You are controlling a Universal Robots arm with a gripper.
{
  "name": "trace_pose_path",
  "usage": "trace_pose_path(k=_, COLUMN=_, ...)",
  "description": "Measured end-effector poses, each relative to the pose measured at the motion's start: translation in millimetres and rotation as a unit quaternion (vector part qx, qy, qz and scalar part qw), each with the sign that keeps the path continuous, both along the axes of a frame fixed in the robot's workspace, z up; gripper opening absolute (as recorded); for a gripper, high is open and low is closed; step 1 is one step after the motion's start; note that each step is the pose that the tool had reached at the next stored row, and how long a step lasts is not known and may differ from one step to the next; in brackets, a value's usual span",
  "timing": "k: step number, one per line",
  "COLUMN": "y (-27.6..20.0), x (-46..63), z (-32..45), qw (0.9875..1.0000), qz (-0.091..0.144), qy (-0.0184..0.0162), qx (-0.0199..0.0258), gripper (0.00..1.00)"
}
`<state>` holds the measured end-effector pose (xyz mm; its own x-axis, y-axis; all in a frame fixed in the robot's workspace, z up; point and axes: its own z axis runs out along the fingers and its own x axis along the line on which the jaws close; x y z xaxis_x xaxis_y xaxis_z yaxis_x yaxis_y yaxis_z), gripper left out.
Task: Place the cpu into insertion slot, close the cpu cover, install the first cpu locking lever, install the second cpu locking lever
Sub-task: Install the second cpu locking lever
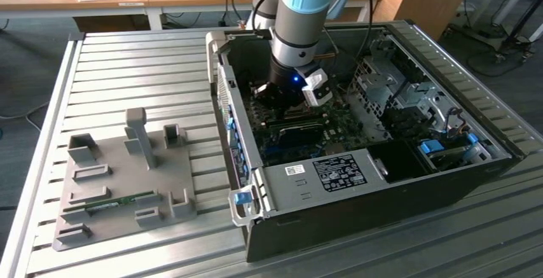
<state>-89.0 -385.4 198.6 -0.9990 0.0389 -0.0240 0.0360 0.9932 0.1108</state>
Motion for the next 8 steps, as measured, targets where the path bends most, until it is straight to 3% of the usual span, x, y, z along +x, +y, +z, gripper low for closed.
trace_pose_path(k=8, y=0.2, x=0.1, z=-0.2, qw=1.0, qz=0.0, qy=-0.0003, qx=0.0006, gripper=0.11)
